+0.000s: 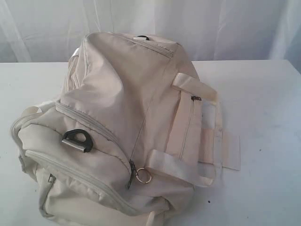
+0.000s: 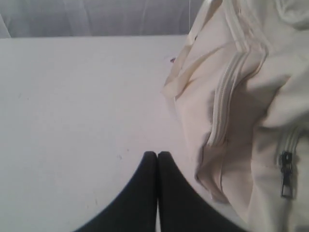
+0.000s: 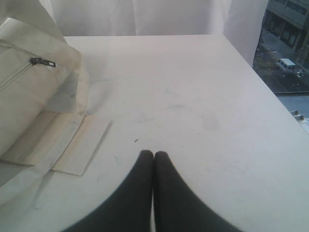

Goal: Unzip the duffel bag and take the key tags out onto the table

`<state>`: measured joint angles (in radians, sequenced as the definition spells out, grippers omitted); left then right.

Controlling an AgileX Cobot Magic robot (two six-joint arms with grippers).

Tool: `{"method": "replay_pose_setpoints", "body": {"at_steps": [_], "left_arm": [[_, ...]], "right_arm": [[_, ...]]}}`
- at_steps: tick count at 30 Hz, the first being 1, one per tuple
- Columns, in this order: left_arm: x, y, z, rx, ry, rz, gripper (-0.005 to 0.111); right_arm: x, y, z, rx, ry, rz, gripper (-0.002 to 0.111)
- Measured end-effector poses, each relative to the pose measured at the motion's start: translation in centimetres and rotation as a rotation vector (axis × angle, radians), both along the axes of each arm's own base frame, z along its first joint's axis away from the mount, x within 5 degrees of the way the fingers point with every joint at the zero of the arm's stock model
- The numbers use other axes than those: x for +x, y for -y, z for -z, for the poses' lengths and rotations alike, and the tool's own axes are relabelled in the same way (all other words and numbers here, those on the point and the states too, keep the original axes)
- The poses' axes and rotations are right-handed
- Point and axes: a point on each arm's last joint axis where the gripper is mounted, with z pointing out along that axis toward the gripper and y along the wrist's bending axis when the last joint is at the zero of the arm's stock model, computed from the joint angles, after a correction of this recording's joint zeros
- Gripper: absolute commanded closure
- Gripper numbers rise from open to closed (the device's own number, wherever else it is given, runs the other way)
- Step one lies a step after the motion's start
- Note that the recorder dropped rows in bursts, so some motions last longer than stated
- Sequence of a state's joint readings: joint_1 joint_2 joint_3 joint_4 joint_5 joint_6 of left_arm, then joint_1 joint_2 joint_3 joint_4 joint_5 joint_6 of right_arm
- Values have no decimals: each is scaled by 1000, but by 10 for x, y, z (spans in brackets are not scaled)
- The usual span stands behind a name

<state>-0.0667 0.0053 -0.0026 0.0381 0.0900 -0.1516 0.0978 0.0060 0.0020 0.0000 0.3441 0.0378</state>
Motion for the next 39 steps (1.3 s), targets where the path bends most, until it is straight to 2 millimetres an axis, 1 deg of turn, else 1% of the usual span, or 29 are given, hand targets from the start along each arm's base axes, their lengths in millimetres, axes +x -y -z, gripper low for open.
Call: {"method": "replay_pose_setpoints", "body": {"at_steps": [4,8,12,14,16,18,19,22,24,25,26,29,31,33,36,38,39], "left_arm": [[2,0,-15,-12,172,-5,107],[0,-1,-38,-29,420,-13,107],[-7,-2,-59,-77,664,-18,107],[-10,-3,-65,-106,733,-15,107],[-11,-3,-70,-140,746,-10,107],[-13,-3,-85,-196,750,1,107],[-15,-3,-97,-220,758,8,107],[-12,0,-135,-216,698,31,107],[-7,1,-162,-163,600,28,107],[-3,0,-170,-144,544,10,107],[2,-2,-182,-131,496,-16,107],[14,-5,-196,-109,399,-54,107],[23,-3,-199,-49,356,-34,107],[34,0,-194,67,273,-10,107],[53,6,-171,285,47,29,107],[61,16,-156,427,-98,134,107],[62,23,-150,471,-151,200,107]], "right_arm": [[0,0,0,0,0,0,108],[0,0,0,0,0,0,108],[0,0,0,0,0,0,108],[0,0,0,0,0,0,108],[0,0,0,0,0,0,108],[0,0,0,0,0,0,108],[0,0,0,0,0,0,108],[0,0,0,0,0,0,108],[0,0,0,0,0,0,108],[0,0,0,0,0,0,108],[0,0,0,0,0,0,108],[0,0,0,0,0,0,108],[0,0,0,0,0,0,108],[0,0,0,0,0,0,108],[0,0,0,0,0,0,108],[0,0,0,0,0,0,108],[0,0,0,0,0,0,108]]}}
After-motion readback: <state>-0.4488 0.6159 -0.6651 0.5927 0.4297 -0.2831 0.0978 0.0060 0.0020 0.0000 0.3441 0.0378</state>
